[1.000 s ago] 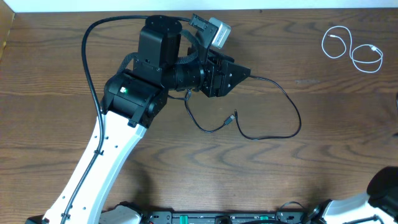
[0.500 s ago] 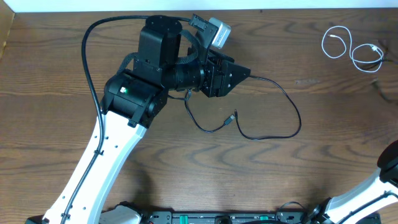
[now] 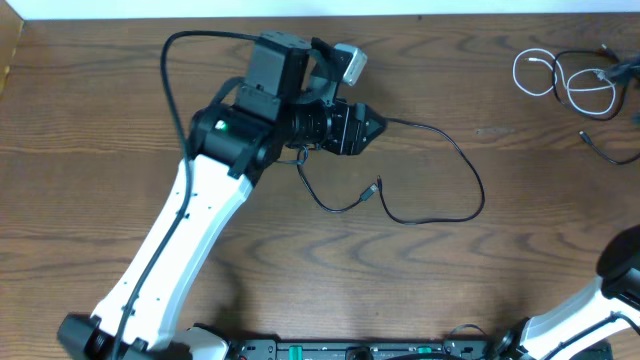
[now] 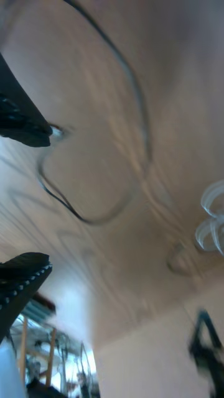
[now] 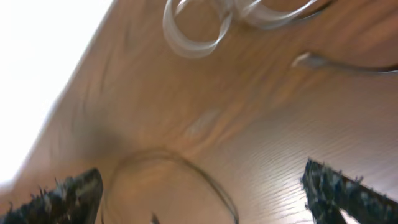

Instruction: Untangle cables

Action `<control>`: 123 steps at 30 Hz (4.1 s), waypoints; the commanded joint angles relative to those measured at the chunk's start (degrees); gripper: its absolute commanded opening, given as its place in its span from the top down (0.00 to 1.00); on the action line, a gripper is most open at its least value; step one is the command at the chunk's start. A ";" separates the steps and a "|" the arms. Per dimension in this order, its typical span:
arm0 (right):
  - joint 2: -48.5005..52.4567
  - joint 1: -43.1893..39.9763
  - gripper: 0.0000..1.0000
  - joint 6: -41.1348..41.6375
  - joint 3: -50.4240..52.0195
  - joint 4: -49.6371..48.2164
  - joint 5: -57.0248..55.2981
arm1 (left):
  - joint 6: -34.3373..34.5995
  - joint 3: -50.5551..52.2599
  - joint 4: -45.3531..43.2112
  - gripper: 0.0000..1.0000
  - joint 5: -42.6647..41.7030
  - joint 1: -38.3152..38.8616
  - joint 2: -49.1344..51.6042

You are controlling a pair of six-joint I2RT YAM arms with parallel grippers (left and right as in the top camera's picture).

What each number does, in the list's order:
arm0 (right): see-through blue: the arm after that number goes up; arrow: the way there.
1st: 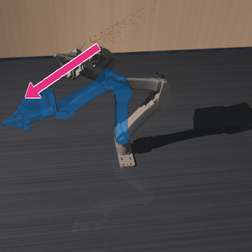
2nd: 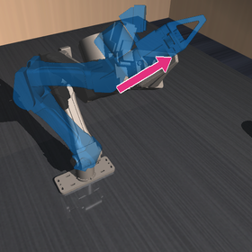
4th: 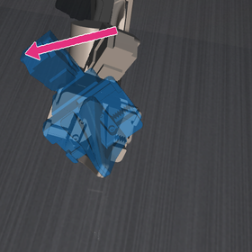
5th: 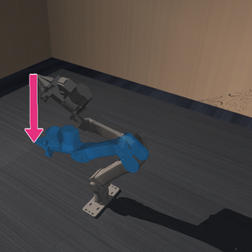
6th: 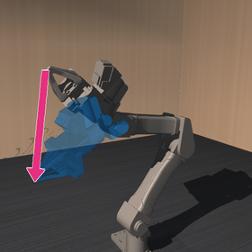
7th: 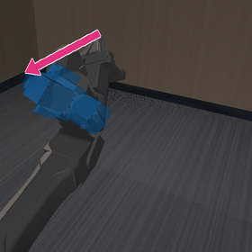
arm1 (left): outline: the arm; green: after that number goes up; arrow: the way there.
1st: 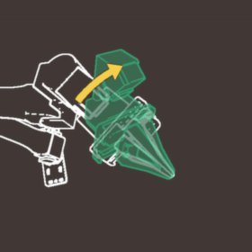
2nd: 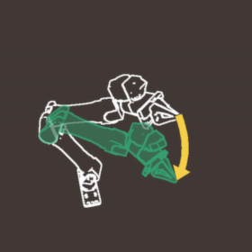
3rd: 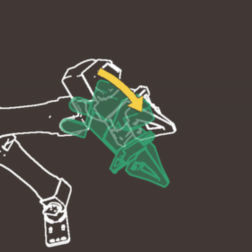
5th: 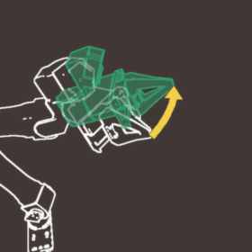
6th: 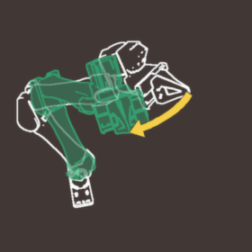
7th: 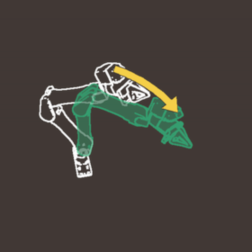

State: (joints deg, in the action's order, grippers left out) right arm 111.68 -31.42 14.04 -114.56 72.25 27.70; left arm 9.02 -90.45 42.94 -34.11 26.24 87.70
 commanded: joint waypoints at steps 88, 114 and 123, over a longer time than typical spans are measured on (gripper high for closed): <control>-0.66 29.18 0.34 -8.79 57.09 -45.13 15.10 | -3.93 0.72 -1.18 0.92 -6.88 2.82 34.45; -1.60 31.19 0.40 0.72 55.08 -48.46 15.98 | 1.16 0.42 -2.10 0.42 8.68 4.31 28.33; -5.11 38.18 0.37 2.29 50.49 -46.31 8.41 | 1.16 0.42 0.72 0.39 10.88 -0.50 18.51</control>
State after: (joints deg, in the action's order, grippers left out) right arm 109.21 3.81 14.83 -62.15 25.71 40.56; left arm 10.50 -90.32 43.05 -24.73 27.31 108.71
